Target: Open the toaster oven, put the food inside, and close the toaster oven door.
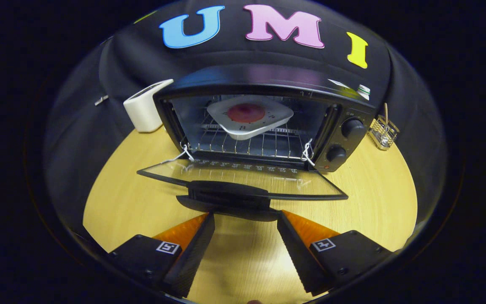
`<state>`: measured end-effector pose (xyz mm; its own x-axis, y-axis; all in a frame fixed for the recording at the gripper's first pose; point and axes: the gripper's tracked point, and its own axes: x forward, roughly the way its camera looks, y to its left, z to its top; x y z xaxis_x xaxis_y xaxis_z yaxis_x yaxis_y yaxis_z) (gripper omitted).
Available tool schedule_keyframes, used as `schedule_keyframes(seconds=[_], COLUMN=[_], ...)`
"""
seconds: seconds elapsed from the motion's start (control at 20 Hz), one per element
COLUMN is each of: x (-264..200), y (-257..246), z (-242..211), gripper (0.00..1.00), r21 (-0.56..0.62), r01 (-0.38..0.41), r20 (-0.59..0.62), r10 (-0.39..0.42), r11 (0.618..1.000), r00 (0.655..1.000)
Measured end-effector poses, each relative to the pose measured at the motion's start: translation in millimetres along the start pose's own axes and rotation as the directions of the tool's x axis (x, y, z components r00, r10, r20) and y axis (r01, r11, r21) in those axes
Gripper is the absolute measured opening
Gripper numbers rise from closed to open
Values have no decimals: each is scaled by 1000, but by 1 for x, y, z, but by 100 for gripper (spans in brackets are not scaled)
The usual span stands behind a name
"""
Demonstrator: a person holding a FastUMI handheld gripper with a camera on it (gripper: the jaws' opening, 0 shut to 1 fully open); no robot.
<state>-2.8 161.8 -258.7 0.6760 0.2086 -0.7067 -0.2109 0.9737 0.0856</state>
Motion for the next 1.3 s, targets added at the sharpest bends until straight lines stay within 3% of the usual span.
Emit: schedule_keyframes(seconds=[0.3, 0.5, 0.7, 1.05, 1.3], x=[-24, -48, -93, -187, -230], y=[-6, -17, -59, -148, -204], z=[61, 114, 151, 184, 158], gripper=[99, 99, 100, 99, 98], r21=[36, 86, 60, 75, 143], r01=[13, 12, 88, 229, 287], r20=[140, 278, 417, 629, 641], r10=[-18, -35, -105, -224, -309], r11=[999, 996, 994, 971, 947], r00=[990, 960, 903, 744, 703])
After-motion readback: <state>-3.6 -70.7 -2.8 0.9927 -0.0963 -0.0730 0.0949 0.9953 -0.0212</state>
